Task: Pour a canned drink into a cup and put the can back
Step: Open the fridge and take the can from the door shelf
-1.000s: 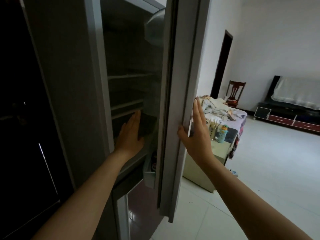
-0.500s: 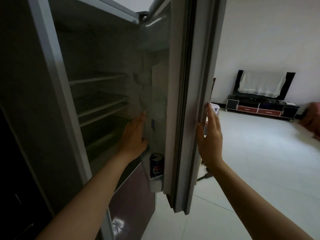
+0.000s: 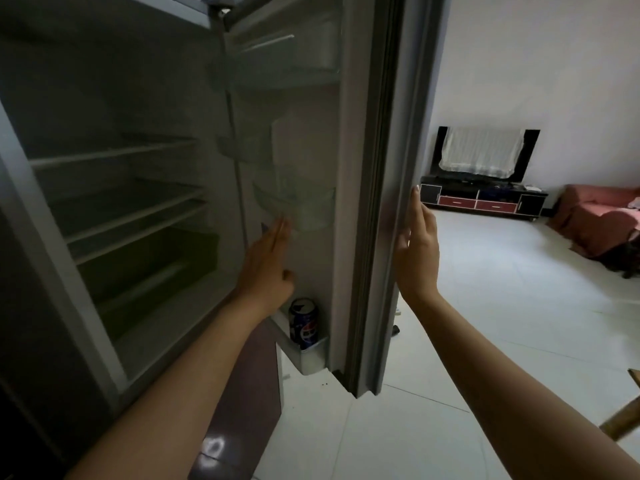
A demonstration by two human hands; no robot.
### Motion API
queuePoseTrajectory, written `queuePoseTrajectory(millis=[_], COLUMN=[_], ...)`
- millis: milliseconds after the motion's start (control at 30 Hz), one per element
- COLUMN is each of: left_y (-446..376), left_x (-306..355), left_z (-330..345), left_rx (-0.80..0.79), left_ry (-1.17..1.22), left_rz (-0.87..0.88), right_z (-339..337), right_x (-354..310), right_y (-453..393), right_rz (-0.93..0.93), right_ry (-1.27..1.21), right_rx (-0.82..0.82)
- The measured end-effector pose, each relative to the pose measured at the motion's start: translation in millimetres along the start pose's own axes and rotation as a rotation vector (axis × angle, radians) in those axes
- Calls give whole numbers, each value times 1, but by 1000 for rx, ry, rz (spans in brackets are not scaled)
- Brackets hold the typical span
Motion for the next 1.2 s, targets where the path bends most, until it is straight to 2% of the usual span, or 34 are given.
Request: queuePoseTrajectory(millis=[400,600,700,833,933,1033,1200], left_y=[-23,-23,-17,-4,5,10,9], left_x=[29,29,12,-34,-60,-71,-84], left_z=[46,66,82,134,170,195,220], left_rx=[66,121,151,-28,-159,-253,-299], left_ry=[21,34,137,284,306,247,182], left_rz=[53,91,13,-328,-463,-487,-445], right_z=[-5,17,20,21,23,25,27], right_x=[56,72,78,81,83,83,83], right_y=[-24,4,4,3,4,4,6], right_rz=[-22,-50,-64,-75,-68,-68,-46], right_ry=[-10,24,28,25,23,37,29], right_rx=[74,-30,-51,-62,-57,-45,-27])
Point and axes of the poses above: each hand's wrist, its own y-axis away from the middle knuckle, its own z-axis out of the palm, x = y × z, the point moved 6 cm from there along -y, towards the middle knuckle, and after that the axes turned 2 degrees about x, right-handed, at the moved point
